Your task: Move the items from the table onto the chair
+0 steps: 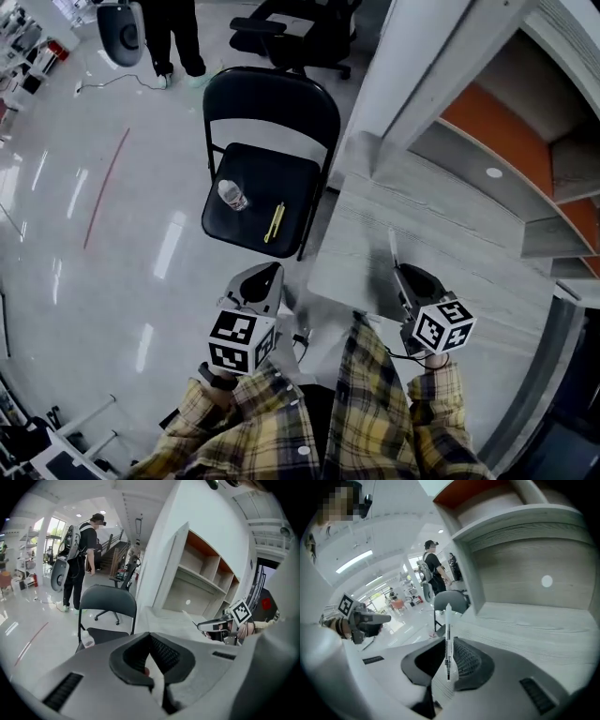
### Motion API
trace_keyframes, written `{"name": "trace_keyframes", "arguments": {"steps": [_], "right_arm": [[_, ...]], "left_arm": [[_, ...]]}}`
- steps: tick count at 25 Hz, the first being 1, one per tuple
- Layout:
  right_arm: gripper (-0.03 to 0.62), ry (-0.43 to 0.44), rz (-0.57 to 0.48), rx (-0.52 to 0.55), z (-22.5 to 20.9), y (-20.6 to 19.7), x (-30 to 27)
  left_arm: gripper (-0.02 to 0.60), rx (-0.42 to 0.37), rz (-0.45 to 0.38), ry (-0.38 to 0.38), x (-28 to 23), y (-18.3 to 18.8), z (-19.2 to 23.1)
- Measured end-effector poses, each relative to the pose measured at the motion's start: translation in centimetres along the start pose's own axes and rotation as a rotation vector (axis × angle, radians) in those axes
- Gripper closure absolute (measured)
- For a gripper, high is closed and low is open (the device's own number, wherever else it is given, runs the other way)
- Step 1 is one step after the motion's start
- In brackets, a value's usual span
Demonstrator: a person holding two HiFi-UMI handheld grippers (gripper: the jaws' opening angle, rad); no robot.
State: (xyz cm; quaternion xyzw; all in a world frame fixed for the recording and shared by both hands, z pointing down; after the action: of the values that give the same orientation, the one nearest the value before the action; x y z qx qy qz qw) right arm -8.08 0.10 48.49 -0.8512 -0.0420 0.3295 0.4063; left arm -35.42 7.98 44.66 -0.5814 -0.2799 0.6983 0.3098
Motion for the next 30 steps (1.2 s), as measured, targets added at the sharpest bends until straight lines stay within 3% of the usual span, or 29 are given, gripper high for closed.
{"name": "trace_keyframes", "arguments": {"steps": [6,12,18,24,30], "right_arm": [[0.530,0.156,0.019,-0.029,10.5,1.8,-14.4],[0.530,0.164,0.068,-0.047,14.4,1.8,-26.6],[0.530,0.046,0.112,-0.108,12.8,-2.4,-36.0],[0.530,-0.067,0.191,-0.216,7.8,-9.5,-44.7],[0.530,-0.161,0.303,-0.247,2.8,-14.5,-50.4]], "left_arm": [[0.577,0.062,0.045,0.029,0.0,-2.6,9.3],[0.577,0.173,0.082,0.085,-1.0,-5.5,14.6],[0.577,0.219,0.137,0.110,-2.5,-9.7,18.3],[0.577,0.275,0.196,0.122,-5.7,-15.5,21.1],[0.577,0.305,0.259,0.142,-6.8,-19.8,22.6]]}}
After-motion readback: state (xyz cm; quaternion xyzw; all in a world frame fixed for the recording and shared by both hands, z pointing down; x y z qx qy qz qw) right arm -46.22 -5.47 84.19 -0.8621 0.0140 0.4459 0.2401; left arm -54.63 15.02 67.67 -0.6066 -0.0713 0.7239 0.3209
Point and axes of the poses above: the fingertips, and each gripper's own axes: x backward along the fingers, z to its left, y out of its top, the point moved 5 cm from there along x, backward along the fingers, and after that the axes turned 10 degrees about y, right-handed, at the moved point
